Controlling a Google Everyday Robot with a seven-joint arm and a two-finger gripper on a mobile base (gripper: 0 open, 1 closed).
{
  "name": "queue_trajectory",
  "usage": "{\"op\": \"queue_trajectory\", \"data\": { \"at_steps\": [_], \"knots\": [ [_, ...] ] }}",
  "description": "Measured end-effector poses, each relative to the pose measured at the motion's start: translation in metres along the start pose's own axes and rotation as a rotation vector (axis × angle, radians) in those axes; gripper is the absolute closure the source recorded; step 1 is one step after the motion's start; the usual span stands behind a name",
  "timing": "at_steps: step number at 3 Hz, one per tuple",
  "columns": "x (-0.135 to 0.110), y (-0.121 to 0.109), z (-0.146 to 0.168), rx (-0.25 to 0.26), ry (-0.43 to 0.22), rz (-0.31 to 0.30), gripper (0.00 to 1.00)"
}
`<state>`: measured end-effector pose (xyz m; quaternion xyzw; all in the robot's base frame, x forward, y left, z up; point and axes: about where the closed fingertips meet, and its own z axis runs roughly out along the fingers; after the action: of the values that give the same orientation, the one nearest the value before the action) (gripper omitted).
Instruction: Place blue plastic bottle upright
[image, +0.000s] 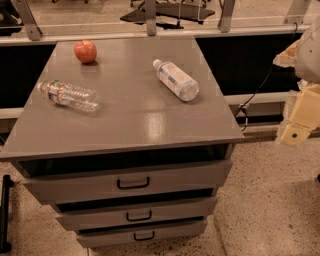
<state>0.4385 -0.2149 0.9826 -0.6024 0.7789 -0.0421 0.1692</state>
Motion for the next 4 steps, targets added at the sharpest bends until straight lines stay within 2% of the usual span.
{"op": "queue_trajectory", "data": {
  "at_steps": [1,2,4],
  "knots": [
    [0.0,0.0,0.0,0.002,-0.001,0.0,0.0],
    [-0.027,-0.026,0.021,-0.012,-0.07,0.023,0.0],
    [-0.11,-0.109,0.063,-0.046,-0.255,0.147,0.0]
  ]
}}
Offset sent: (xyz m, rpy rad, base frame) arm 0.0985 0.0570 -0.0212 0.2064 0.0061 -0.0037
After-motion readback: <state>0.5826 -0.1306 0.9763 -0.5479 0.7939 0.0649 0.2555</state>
